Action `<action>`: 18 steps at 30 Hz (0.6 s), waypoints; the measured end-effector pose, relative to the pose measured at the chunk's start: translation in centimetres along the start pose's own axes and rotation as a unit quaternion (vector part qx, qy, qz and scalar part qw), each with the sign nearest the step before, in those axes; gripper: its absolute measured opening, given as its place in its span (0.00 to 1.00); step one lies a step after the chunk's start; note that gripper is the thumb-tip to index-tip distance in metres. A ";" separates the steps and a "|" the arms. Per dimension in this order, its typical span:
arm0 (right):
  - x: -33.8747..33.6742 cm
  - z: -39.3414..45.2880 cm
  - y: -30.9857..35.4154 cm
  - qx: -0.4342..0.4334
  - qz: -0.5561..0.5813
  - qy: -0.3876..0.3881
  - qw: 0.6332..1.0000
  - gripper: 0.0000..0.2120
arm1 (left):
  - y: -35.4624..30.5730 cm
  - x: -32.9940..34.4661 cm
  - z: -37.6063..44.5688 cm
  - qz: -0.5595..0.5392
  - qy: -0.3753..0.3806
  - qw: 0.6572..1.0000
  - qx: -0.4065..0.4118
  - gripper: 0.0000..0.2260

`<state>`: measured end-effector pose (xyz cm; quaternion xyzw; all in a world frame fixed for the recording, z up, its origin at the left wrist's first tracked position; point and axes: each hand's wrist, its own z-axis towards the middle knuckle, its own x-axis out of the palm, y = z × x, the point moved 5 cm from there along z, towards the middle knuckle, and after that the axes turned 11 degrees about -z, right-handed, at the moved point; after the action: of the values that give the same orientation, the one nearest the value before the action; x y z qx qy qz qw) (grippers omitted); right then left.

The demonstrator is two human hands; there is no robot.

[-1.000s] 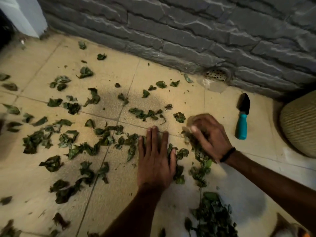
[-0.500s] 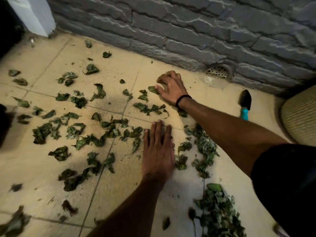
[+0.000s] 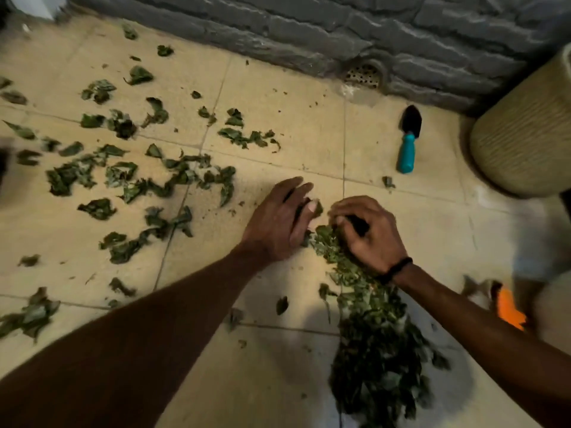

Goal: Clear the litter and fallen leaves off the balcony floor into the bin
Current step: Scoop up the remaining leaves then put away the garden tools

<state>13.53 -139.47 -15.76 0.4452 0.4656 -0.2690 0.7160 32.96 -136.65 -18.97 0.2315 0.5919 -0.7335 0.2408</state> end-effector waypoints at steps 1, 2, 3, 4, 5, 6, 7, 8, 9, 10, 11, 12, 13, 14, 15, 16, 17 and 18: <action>-1.0 0.0 -0.3 0.018 0.014 -0.049 0.999 0.08 | -0.4 -0.3 -0.8 -0.028 0.000 1.000 0.009 0.21; -1.9 0.5 -1.4 0.052 0.021 -0.105 0.993 0.09 | -0.7 -1.1 -0.8 -0.053 -0.018 0.998 0.014 0.21; -2.4 1.1 -2.9 0.092 0.017 -0.147 0.985 0.11 | -0.7 -2.1 -0.3 -0.060 -0.051 0.997 0.021 0.21; -2.5 2.0 -4.7 0.136 0.011 -0.162 0.977 0.15 | -0.4 -3.4 0.8 -0.038 -0.097 0.994 0.026 0.21; -2.2 2.8 -6.5 0.177 0.007 -0.144 0.974 0.20 | 0.4 -4.8 2.4 0.009 -0.144 0.989 0.021 0.21; -1.6 3.4 -8.0 0.199 -0.005 -0.098 0.975 0.26 | 1.5 -6.2 4.2 0.072 -0.168 0.983 -0.005 0.22; -0.7 3.8 -8.9 0.188 -0.035 -0.043 0.981 0.31 | 2.9 -7.4 5.9 0.123 -0.148 0.980 -0.059 0.26; 0.2 4.0 -9.2 0.155 -0.071 0.008 0.985 0.33 | 4.6 -8.2 7.4 0.154 -0.094 0.975 -0.128 0.31; 1.0 3.9 -8.9 0.121 -0.096 0.047 0.987 0.33 | 6.4 -8.5 8.2 0.167 -0.033 0.967 -0.191 0.36; 1.5 3.7 -8.0 0.093 -0.092 0.075 0.989 0.33 | 7.9 -8.5 8.3 0.171 0.019 0.957 -0.233 0.40; 1.7 3.2 -6.6 0.071 -0.068 0.095 0.991 0.33 | 8.6 -8.3 8.1 0.178 0.055 0.951 -0.245 0.42; 2.0 2.6 -5.1 0.054 -0.043 0.113 0.991 0.34 | 8.6 -8.0 7.3 0.185 0.072 0.952 -0.233 0.44; 2.2 1.7 -3.3 0.037 -0.021 0.131 0.990 0.34 | 8.0 -7.2 6.2 0.180 0.079 0.958 -0.210 0.45; 2.4 0.8 -1.8 0.020 0.000 0.148 0.989 0.33 | 7.1 -6.3 5.0 0.168 0.076 0.966 -0.179 0.45; 2.4 -0.2 -0.4 0.003 0.022 0.163 0.986 0.31 | 5.7 -5.1 3.5 0.162 0.076 0.974 -0.140 0.43; 2.2 -1.4 0.9 -0.013 0.046 0.172 0.984 0.28 | 4.1 -3.6 1.9 0.161 0.093 0.978 -0.098 0.42; 1.7 -2.6 2.0 -0.027 0.062 0.169 0.983 0.26 | 2.3 -2.1 0.2 0.157 0.117 0.979 -0.052 0.41; 0.9 -3.9 2.7 -0.029 0.073 0.154 0.985 0.24 | 0.4 -0.5 -1.5 0.142 0.140 0.980 -0.010 0.39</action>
<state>14.39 -134.71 -16.25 0.4931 0.5440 -0.1313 0.6661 33.71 -135.24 -19.23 0.4113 0.5881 -0.6464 0.2591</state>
